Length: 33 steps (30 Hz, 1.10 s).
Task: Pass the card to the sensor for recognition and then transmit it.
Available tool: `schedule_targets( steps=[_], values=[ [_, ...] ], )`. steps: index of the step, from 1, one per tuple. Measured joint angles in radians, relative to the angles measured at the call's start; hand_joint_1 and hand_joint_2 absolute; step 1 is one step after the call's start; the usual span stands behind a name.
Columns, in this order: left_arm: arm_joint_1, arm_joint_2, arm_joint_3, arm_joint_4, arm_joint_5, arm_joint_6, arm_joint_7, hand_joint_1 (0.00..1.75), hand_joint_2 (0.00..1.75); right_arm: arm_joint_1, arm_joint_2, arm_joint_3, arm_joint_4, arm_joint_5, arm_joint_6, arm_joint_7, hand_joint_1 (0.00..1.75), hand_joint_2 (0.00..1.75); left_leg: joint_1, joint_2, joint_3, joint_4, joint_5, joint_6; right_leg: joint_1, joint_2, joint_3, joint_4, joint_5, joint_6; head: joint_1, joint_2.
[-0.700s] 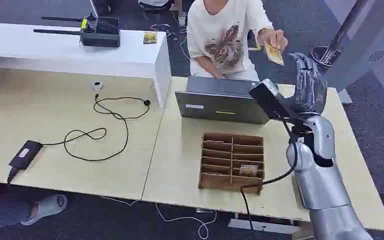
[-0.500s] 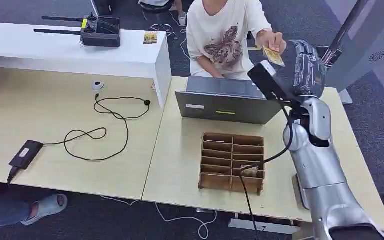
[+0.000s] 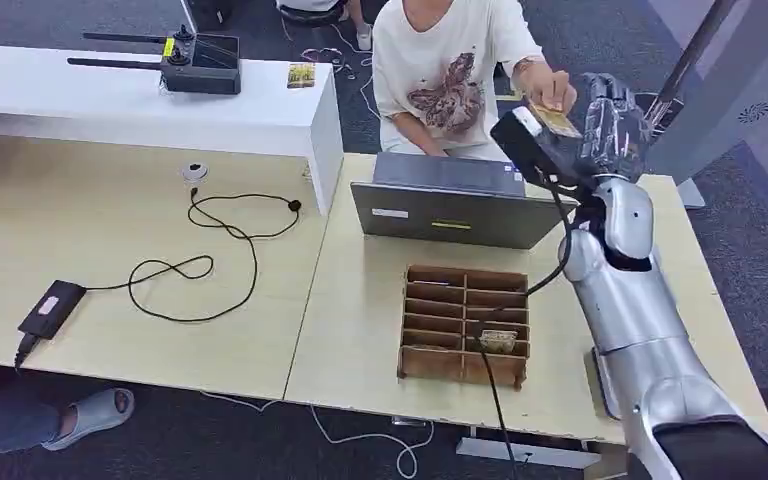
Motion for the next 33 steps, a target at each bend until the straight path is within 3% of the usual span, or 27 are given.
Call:
schedule_targets(
  steps=[1,2,6,25,30,33],
  values=[
    [0.000,0.000,0.000,0.000,0.000,0.000,0.000,0.00,0.00,-0.005,0.000,0.002,0.010,0.006,0.001,0.003,1.24,1.75,0.000,0.000,0.000,0.000,0.000,0.000,0.000,0.000,0.000,0.000,0.000,0.000,0.000,0.000],
    [0.000,0.000,0.000,0.000,0.000,0.000,0.000,0.00,0.00,-0.011,0.000,0.004,0.020,0.010,0.001,0.003,1.43,1.75,0.000,0.000,0.000,0.000,0.000,0.000,0.000,0.000,0.000,0.000,0.000,0.000,0.000,0.000],
    [0.000,0.000,0.000,0.000,0.000,0.001,0.000,0.00,0.00,-0.037,0.000,0.007,0.056,0.015,0.001,0.005,1.71,1.75,0.000,0.000,0.000,0.000,0.000,0.000,0.000,0.000,0.000,0.000,0.000,0.000,0.000,0.000],
    [0.000,0.000,0.000,0.000,0.001,0.000,-0.005,0.00,0.00,-0.059,0.000,0.007,0.113,-0.004,-0.010,-0.038,1.75,1.75,0.000,0.000,0.000,0.000,0.000,0.000,0.000,0.000,0.000,0.000,0.000,0.000,0.000,0.000],
    [0.000,0.000,0.000,0.000,0.002,0.000,-0.003,0.00,0.00,-0.059,0.000,0.001,0.113,-0.048,-0.024,-0.075,1.75,1.75,0.000,0.000,0.000,0.000,0.000,0.000,0.000,0.000,0.000,0.000,0.000,0.000,0.000,0.000],
    [0.000,0.000,0.000,0.000,0.004,0.000,-0.001,0.00,0.00,-0.053,0.000,-0.024,0.106,-0.138,-0.006,-0.141,1.75,1.75,0.000,0.000,0.000,0.000,0.000,0.000,0.000,0.000,0.000,0.000,0.000,0.000,0.000,0.000]
  ],
)
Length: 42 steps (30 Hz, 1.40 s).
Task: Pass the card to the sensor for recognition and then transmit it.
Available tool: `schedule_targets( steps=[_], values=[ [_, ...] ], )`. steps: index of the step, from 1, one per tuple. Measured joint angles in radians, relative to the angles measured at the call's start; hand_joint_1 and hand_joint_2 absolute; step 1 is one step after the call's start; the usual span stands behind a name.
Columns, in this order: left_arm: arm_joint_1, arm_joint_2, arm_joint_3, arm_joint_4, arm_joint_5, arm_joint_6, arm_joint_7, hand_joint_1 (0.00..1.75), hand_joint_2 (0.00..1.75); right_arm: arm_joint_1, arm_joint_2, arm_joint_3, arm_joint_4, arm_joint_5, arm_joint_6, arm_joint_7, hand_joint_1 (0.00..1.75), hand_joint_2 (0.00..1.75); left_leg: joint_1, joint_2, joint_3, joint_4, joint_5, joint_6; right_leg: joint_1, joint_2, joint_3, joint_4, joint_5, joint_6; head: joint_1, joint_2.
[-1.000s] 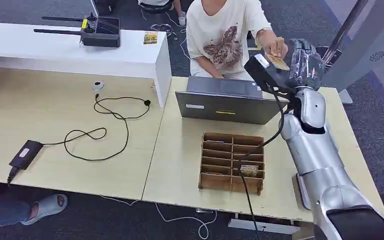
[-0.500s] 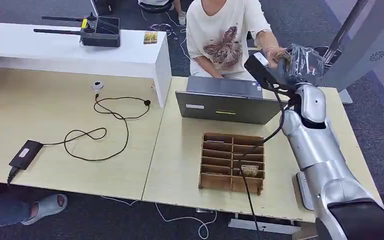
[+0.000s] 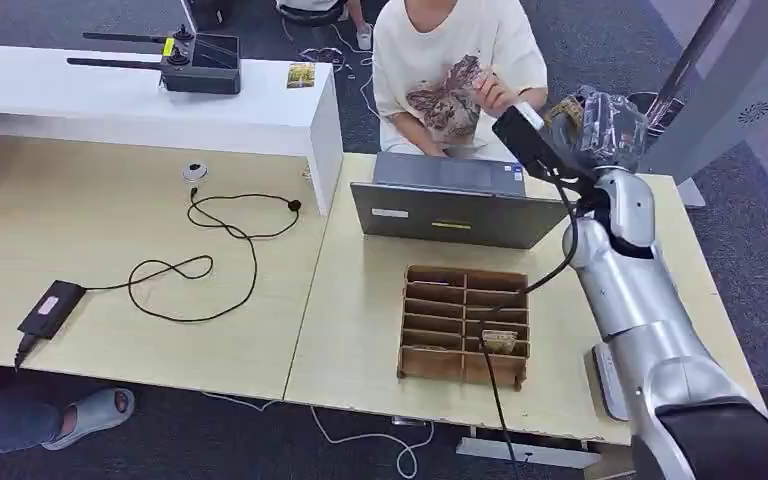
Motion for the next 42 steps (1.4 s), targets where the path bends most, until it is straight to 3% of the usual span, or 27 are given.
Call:
schedule_targets(
  steps=[9,13,23,31,37,42],
  values=[
    [0.001,0.000,0.000,0.000,0.002,0.003,0.005,0.00,0.00,0.092,-0.058,-0.081,-0.166,-0.343,0.173,-0.155,1.75,1.75,0.000,-0.001,0.000,0.000,0.000,0.000,0.000,-0.001,0.000,-0.001,0.000,0.000,0.000,0.000],
    [0.001,0.000,0.000,0.000,0.003,0.006,0.012,0.00,0.00,0.166,-0.100,-0.106,-0.275,-0.484,0.236,-0.189,1.75,1.75,0.000,-0.001,-0.001,0.000,0.000,0.000,0.000,-0.001,0.000,-0.001,0.000,0.000,0.000,0.000],
    [0.002,0.000,0.000,0.000,0.003,0.011,0.016,0.00,0.00,0.334,-0.190,-0.163,-0.502,-0.674,0.307,-0.194,1.75,1.75,0.000,-0.001,-0.001,0.000,0.000,0.000,0.000,-0.001,0.000,-0.001,0.000,0.000,0.000,0.000],
    [0.001,0.000,0.000,0.000,0.003,0.011,0.018,0.00,0.00,0.446,-0.232,-0.226,-0.613,-0.709,0.327,-0.188,1.75,1.75,0.000,0.000,-0.001,0.000,-0.001,0.001,0.000,0.000,-0.001,-0.001,0.000,0.000,0.000,0.000],
    [0.002,0.000,0.000,0.000,0.004,0.023,0.021,0.00,0.00,0.499,-0.279,-0.270,-0.629,-0.779,0.394,-0.184,1.75,1.75,0.000,-0.002,-0.001,0.000,-0.001,0.001,0.000,-0.002,0.000,-0.001,0.000,0.000,0.000,0.000],
    [0.005,0.003,0.000,0.000,0.002,0.037,0.010,0.00,0.00,0.626,-0.322,-0.357,-0.678,-0.839,0.493,-0.193,1.75,1.75,-0.001,-0.004,-0.002,0.000,-0.002,0.002,-0.001,-0.004,0.000,-0.001,-0.001,0.002,0.000,0.000]
  ],
)
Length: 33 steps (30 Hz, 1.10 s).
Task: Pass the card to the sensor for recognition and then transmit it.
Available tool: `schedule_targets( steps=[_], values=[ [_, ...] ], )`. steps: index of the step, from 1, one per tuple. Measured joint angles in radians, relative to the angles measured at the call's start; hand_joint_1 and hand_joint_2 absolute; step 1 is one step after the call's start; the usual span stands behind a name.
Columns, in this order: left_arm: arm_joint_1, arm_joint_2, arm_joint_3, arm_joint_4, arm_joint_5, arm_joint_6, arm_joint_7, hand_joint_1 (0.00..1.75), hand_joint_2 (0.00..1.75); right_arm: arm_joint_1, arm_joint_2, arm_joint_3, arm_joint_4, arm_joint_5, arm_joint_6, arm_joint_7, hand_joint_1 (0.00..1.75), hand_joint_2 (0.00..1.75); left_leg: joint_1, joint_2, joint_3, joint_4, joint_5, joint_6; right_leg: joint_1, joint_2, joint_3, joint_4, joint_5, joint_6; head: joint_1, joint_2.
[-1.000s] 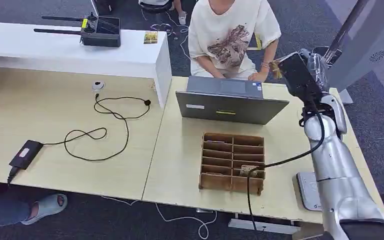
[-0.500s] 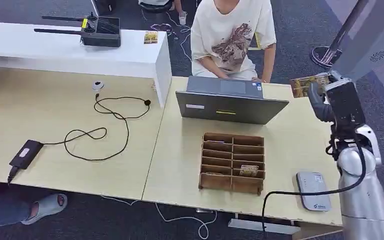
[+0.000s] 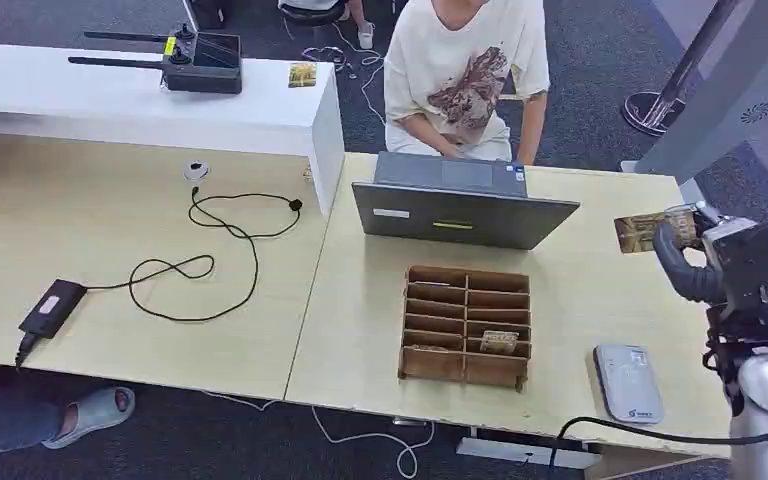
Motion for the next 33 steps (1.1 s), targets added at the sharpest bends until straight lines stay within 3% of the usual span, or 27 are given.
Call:
schedule_targets(
  steps=[5,15,21,33],
  values=[
    [0.001,0.006,0.000,0.000,-0.001,0.005,-0.010,0.00,0.00,0.074,-0.037,-0.060,-0.016,-0.002,0.077,-0.029,1.75,1.75,0.000,0.001,0.000,0.000,0.000,0.000,0.000,0.001,-0.001,0.000,0.000,0.000,0.000,0.000],
    [0.003,0.009,0.000,0.000,-0.002,0.005,-0.012,0.00,0.00,0.149,-0.064,-0.147,0.003,-0.029,0.180,-0.047,1.75,1.75,0.000,0.001,0.000,0.000,0.000,0.000,0.000,0.001,0.000,0.000,0.000,0.000,0.000,0.000],
    [0.002,0.013,0.000,0.000,-0.002,0.005,-0.011,0.00,0.00,0.174,-0.071,-0.155,0.021,0.043,0.173,-0.031,1.75,1.75,0.000,0.001,0.000,0.000,0.000,0.000,0.000,0.002,-0.001,0.000,0.000,0.000,0.000,0.000],
    [0.002,0.014,0.000,0.000,-0.002,0.005,-0.009,0.00,0.00,0.202,-0.056,-0.132,0.072,0.062,0.187,-0.033,1.75,1.75,0.000,0.001,0.000,0.000,0.000,0.000,0.000,0.002,0.000,0.000,0.000,0.000,0.000,0.000]
  ],
)
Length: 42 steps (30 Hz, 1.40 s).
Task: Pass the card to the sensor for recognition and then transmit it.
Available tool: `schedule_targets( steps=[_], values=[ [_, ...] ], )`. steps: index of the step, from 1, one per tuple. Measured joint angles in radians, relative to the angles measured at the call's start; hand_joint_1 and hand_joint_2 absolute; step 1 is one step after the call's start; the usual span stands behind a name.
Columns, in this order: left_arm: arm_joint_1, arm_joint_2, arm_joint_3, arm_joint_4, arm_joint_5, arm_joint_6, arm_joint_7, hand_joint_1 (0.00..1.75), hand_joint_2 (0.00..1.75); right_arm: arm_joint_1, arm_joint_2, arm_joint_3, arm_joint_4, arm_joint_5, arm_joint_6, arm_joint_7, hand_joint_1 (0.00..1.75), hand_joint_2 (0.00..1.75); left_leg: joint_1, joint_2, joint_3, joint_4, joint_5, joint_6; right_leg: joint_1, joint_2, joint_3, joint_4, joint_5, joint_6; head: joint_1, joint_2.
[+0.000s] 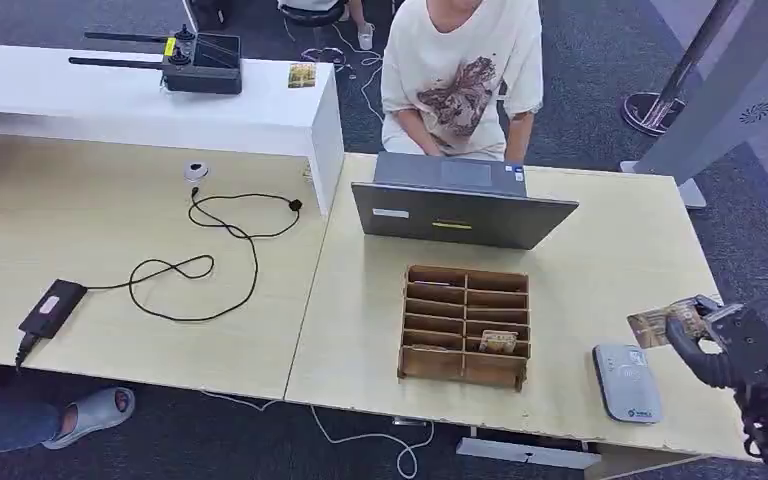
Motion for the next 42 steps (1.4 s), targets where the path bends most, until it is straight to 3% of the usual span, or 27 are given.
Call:
schedule_targets(
  steps=[25,34,42],
  values=[
    [-0.006,-0.003,0.000,0.000,0.001,-0.017,0.023,0.00,0.00,-0.041,0.069,0.013,0.200,0.065,-0.020,0.042,1.75,1.75,0.000,0.000,0.000,0.000,0.000,0.000,0.000,0.000,0.000,0.000,0.000,0.000,0.000,0.000],
    [-0.004,0.000,0.000,0.000,0.001,0.005,0.010,0.00,0.00,-0.028,0.064,0.009,0.216,0.034,-0.008,0.041,1.75,1.75,0.000,0.000,0.000,0.000,0.000,0.000,0.000,0.000,0.000,0.000,0.000,0.000,0.000,0.000],
    [0.002,0.005,0.000,0.000,-0.002,0.018,-0.003,0.00,0.00,0.063,0.060,-0.054,0.149,0.008,0.018,0.064,1.75,1.75,0.000,0.000,0.000,0.000,-0.001,0.000,0.000,0.000,0.000,0.000,0.000,0.000,0.000,0.000]
  ],
)
